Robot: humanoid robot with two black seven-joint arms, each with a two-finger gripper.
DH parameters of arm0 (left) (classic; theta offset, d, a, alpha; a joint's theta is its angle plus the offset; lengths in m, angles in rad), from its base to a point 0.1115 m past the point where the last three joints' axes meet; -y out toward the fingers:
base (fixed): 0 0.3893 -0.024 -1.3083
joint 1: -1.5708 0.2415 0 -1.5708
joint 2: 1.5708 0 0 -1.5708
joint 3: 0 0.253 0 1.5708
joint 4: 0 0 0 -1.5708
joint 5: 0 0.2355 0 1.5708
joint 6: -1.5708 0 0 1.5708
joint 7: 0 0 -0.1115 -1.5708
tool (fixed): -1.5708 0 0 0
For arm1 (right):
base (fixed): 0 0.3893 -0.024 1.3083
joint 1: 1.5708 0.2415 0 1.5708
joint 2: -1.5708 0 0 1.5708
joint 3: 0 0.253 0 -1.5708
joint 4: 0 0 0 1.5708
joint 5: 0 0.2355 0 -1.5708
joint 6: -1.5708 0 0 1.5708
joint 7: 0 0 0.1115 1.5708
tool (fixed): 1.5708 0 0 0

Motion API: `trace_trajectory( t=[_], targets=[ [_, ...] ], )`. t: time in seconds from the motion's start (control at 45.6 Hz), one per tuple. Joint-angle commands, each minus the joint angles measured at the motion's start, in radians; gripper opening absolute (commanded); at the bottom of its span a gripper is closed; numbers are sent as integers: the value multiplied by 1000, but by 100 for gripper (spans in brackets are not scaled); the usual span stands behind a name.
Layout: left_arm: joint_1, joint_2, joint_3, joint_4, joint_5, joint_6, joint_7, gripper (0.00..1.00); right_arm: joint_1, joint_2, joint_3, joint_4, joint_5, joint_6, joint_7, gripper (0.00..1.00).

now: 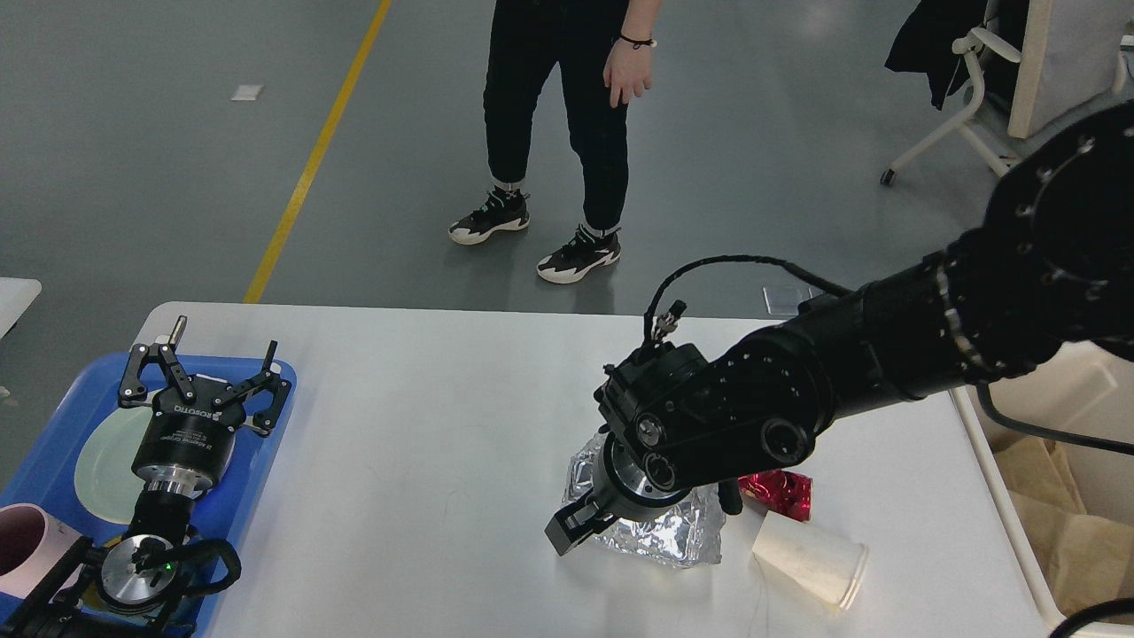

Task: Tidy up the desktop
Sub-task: 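Reach the right gripper down to the large crumpled foil and grasp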

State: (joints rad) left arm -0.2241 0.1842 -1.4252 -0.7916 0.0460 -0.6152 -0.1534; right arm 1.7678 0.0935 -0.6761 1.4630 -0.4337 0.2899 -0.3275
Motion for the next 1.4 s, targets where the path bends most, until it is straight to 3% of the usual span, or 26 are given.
trace_trajectory(
  t=[0.0, 0.176, 0.9, 1.053, 1.185, 1.273, 1.383],
  targets=[
    [0, 0, 0, 0, 0, 0, 0, 97, -109, 54, 9, -79, -195, -15, -2, 91],
    [0, 0, 0, 0, 0, -1, 1, 97, -240, 107, -11, -227, -350, -5, 1, 91],
    [2, 0, 0, 0, 0, 0, 1, 97, -387, 117, -79, -263, -485, -6, -1, 90],
    [2, 0, 0, 0, 0, -1, 1, 97, -404, 118, -79, -285, -482, -14, -1, 72],
    [2, 0, 0, 0, 0, -1, 1, 97, -409, 118, -82, -300, -474, -18, -1, 46],
    [2, 0, 0, 0, 0, 0, 1, 97, -416, 118, -83, -313, -474, -18, -1, 39],
    [0, 0, 0, -1, 0, 0, 1, 97, -419, 118, -86, -314, -474, -18, -1, 38]
  ],
)
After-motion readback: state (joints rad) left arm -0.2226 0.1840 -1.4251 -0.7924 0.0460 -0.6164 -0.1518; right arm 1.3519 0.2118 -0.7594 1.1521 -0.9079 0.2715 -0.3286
